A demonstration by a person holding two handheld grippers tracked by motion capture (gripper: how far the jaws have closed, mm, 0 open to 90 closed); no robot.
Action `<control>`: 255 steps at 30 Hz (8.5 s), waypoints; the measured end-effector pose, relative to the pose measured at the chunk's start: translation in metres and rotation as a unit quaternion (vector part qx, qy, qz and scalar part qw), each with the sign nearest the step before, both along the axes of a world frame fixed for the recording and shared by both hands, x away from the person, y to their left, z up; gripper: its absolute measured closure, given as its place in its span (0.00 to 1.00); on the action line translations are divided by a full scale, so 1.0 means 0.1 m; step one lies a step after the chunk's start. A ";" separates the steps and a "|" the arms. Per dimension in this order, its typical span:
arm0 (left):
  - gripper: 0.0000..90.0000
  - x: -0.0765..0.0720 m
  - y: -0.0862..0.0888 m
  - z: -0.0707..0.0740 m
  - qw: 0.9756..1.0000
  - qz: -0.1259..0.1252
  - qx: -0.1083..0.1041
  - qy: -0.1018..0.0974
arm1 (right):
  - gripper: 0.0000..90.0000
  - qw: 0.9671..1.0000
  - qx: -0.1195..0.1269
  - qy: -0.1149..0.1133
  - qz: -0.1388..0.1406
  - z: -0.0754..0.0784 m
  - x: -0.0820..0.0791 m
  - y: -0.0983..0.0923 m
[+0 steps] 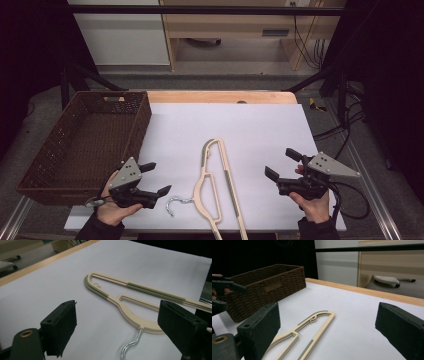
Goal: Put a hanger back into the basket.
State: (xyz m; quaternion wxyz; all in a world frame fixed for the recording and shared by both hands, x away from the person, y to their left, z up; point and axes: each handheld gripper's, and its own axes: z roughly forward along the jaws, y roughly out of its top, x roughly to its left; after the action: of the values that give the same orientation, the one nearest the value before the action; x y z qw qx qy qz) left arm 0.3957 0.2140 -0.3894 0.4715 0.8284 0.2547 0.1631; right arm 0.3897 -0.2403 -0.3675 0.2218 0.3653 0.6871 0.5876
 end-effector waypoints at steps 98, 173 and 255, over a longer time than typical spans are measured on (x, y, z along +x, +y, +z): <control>0.99 0.14 -0.55 -0.41 0.978 -0.147 0.121 0.087 | 0.17 0.985 -0.111 0.096 0.095 -0.29 -0.14 1.19; 0.15 0.04 -0.21 0.09 0.999 0.013 -0.029 -0.012 | 0.96 0.977 -0.165 0.132 0.009 -0.21 0.08 0.76; 0.96 0.02 -0.60 0.29 0.997 -0.059 0.021 0.036 | 0.22 0.990 -0.094 0.050 0.088 -0.04 0.10 0.83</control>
State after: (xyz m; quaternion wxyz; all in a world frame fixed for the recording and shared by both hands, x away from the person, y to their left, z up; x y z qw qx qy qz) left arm 0.3974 0.1542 -0.3606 0.4533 0.8570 0.2189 0.1102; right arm 0.3997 -0.1570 -0.3717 0.1682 0.3097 0.7791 0.5185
